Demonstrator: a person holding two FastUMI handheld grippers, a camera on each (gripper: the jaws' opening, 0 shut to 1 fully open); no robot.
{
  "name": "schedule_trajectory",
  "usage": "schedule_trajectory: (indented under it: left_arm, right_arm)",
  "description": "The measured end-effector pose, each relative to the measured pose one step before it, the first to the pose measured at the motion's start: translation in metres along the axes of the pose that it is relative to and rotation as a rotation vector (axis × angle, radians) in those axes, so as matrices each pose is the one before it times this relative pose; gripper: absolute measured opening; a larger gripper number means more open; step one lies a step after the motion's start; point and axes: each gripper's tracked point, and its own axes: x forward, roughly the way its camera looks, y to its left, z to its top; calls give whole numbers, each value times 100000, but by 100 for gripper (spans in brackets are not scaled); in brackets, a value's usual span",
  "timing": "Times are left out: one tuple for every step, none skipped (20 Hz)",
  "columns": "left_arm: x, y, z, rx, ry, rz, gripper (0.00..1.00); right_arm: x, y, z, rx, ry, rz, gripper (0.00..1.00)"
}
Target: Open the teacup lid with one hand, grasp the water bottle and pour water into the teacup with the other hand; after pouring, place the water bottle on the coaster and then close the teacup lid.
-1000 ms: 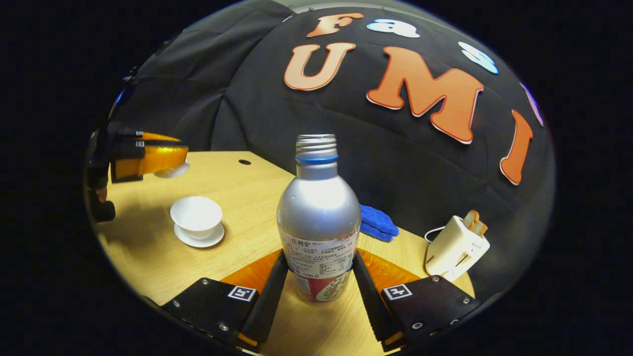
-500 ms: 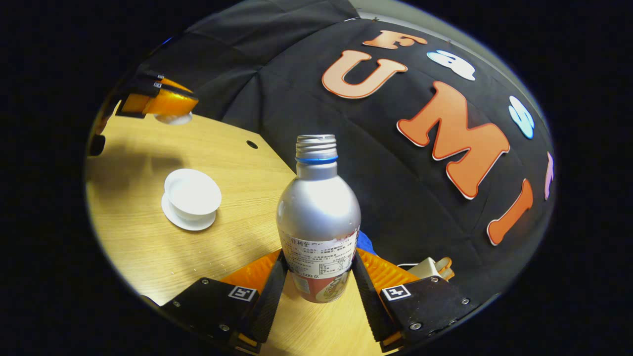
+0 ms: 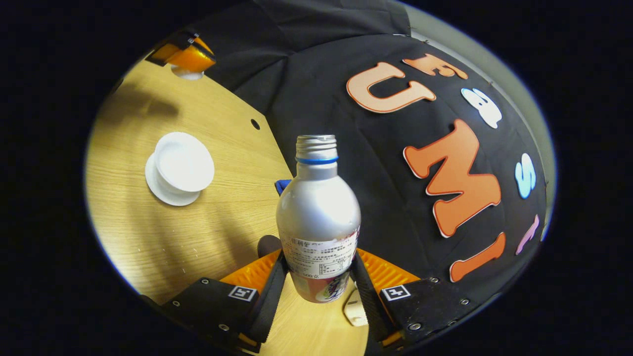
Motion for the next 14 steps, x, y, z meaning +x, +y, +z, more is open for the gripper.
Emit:
schedule_trajectory:
  left_arm:
    - [-11,248,-8,-297,-112,65,34]
    - [-81,258,-137,-153,-1,57,34]
    - [-4,172,6,-468,-40,-153,34]
    - [-59,277,-108,-473,146,25,34]
    - [-8,201,-74,-646,138,-180,34]
    - [22,379,-203,-575,576,510,34]
    - [-34,419,18,-471,-55,505,34]
    - [-6,260,-32,-297,6,518,35]
    - [-24,191,116,-189,-310,349,34]
    - [-160,190,70,104,-357,302,34]
    - [-29,116,-5,430,-120,454,31]
    - [8,116,-19,602,-155,49,34]
    - [-90,44,37,96,-89,-30,34]
    - [-57,64,-11,-330,77,-189,34]
  right_arm:
    - [-33,-198,92,-2563,-333,-1491,77]
    - [87,100,23,-1979,-621,-317,77]
    - [-68,169,87,-2232,-1158,1314,77]
    - [240,-78,345,-2503,-1180,1116,77]
    - [25,-194,269,-3284,-1135,335,77]
    - [-2,-344,463,-3504,-1146,-495,77]
    - [94,-330,415,-2989,-994,-1234,77]
    - [216,-355,54,-2224,-869,-1141,77]
    - [-15,-242,21,-1489,-603,-825,77]
    - [184,-187,423,-1338,-817,-544,77]
    - [89,-235,289,-1763,-715,-1021,77]
    - [-177,-283,15,-2902,-628,-1835,77]
    - [-140,-258,171,-3477,-736,-1802,77]
    - [-15,-543,249,-3475,-598,-1582,77]
